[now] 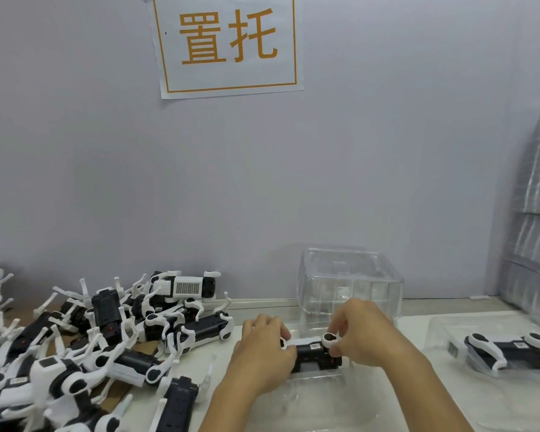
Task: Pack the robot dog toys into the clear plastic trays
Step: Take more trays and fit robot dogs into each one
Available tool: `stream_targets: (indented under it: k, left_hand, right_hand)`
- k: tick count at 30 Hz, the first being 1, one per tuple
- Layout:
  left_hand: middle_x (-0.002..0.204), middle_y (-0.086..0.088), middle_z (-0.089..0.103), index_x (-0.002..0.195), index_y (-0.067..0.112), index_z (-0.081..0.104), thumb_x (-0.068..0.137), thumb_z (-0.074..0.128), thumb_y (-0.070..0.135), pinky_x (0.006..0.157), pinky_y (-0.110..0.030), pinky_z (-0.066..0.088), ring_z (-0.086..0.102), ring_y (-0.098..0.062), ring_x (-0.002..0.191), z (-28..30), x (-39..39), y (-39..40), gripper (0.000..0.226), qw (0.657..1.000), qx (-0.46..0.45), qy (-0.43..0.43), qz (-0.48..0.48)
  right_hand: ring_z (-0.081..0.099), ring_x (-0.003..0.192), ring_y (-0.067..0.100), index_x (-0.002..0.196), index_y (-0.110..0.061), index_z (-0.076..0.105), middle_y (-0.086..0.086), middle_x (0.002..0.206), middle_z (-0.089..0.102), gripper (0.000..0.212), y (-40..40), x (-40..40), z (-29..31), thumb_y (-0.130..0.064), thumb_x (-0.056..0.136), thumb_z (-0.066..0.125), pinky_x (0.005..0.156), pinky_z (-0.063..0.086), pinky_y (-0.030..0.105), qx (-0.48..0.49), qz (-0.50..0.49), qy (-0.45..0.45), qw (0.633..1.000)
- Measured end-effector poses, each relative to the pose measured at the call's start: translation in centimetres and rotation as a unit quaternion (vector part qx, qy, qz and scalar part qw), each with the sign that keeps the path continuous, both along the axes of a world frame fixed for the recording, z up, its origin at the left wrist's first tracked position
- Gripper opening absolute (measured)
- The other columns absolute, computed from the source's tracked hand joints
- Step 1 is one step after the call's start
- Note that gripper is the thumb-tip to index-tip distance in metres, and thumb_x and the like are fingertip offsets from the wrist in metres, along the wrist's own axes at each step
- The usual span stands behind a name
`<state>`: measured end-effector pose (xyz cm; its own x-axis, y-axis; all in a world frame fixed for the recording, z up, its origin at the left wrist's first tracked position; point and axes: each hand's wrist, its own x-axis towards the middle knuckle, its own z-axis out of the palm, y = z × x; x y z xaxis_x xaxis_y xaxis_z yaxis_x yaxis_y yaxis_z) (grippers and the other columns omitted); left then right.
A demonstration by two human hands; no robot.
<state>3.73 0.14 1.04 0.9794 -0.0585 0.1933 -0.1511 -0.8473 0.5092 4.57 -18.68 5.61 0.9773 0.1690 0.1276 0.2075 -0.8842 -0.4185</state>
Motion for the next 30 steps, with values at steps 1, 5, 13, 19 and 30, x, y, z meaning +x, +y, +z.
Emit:
stream_targets:
  k: [1, 5, 13, 19, 30]
  left_hand:
    - [0.122, 0.016, 0.043, 0.100, 0.033, 0.046, 0.092, 0.048, 0.035, 0.104, -0.034, 0.039, 0.031, -0.008, 0.122, -0.02, 0.02, 0.01, 0.008, 1.000, 0.004, 0.000, -0.001]
    - [0.123, 0.016, 0.043, 0.100, 0.034, 0.044, 0.091, 0.048, 0.039, 0.102, -0.035, 0.040, 0.031, -0.008, 0.122, -0.04, 0.10, -0.02, 0.011, 1.000, 0.017, 0.003, 0.001]
    - [0.115, 0.017, 0.043, 0.096, 0.034, 0.042, 0.087, 0.055, 0.049, 0.095, -0.036, 0.042, 0.031, -0.009, 0.116, -0.24, 0.05, -0.23, 0.021, 0.999, 0.032, -0.001, 0.005]
    - [0.116, 0.017, 0.040, 0.096, 0.035, 0.043, 0.088, 0.055, 0.049, 0.095, -0.036, 0.042, 0.029, -0.009, 0.115, -0.28, 0.13, -0.23, 0.020, 0.999, 0.036, 0.000, 0.004]
    - [0.118, 0.018, 0.039, 0.097, 0.037, 0.044, 0.088, 0.053, 0.049, 0.097, -0.036, 0.042, 0.030, -0.007, 0.118, -0.16, -0.08, -0.22, 0.018, 0.999, 0.031, 0.003, 0.009]
  right_hand:
    - [0.062, 0.088, 0.009, 0.093, -0.027, 0.077, -0.010, 0.086, 0.069, 0.016, 0.05, -0.01, -0.02, -0.034, 0.079, 0.081, 0.087, 0.051, 0.028, 0.001, 0.002, -0.004, 1.000]
    - [0.068, 0.084, 0.014, 0.095, -0.022, 0.079, -0.005, 0.088, 0.072, 0.016, 0.41, 0.06, 0.14, -0.028, 0.081, 0.079, 0.080, 0.059, 0.032, -0.002, 0.000, -0.013, 1.000]
    - [0.066, 0.079, 0.011, 0.093, -0.024, 0.076, -0.009, 0.083, 0.066, 0.012, 0.60, 0.00, -0.16, -0.026, 0.081, 0.077, 0.073, 0.058, 0.027, 0.019, -0.017, -0.041, 0.999]
    - [0.063, 0.068, 0.007, 0.076, -0.031, 0.067, -0.008, 0.077, 0.062, 0.021, 0.49, -0.18, -0.41, -0.016, 0.076, 0.083, 0.065, 0.055, 0.021, 0.073, -0.024, -0.017, 0.997]
    - [0.064, 0.078, 0.006, 0.092, -0.026, 0.074, -0.009, 0.090, 0.065, 0.019, -0.28, 0.19, 0.39, -0.021, 0.076, 0.084, 0.068, 0.053, 0.019, 0.045, -0.009, 0.049, 0.998]
